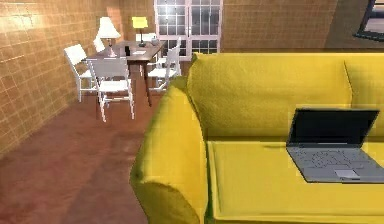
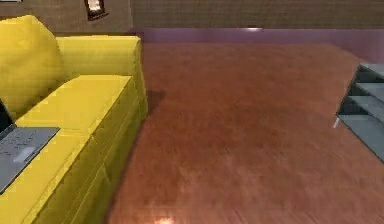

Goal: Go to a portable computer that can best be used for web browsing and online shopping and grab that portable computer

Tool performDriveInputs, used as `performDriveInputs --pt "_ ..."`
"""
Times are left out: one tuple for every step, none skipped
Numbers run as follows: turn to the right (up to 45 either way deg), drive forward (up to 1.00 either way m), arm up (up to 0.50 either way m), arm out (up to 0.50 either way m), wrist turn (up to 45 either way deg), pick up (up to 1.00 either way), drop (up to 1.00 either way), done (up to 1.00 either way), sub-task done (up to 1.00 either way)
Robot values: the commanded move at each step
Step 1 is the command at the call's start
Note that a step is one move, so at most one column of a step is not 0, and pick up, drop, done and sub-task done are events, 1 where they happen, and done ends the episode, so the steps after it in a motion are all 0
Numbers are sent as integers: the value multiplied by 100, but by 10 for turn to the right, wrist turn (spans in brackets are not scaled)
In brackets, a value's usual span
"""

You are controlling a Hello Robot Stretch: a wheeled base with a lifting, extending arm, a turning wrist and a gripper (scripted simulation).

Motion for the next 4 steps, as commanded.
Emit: performDriveInputs --pt "450 0 0 0 0 0 0 0 0" --pt "60 0 0 0 0 0 0 0 0" --pt "0 45 0 0 0 0 0 0 0" --pt "-450 0 0 0 0 0 0 0 0"
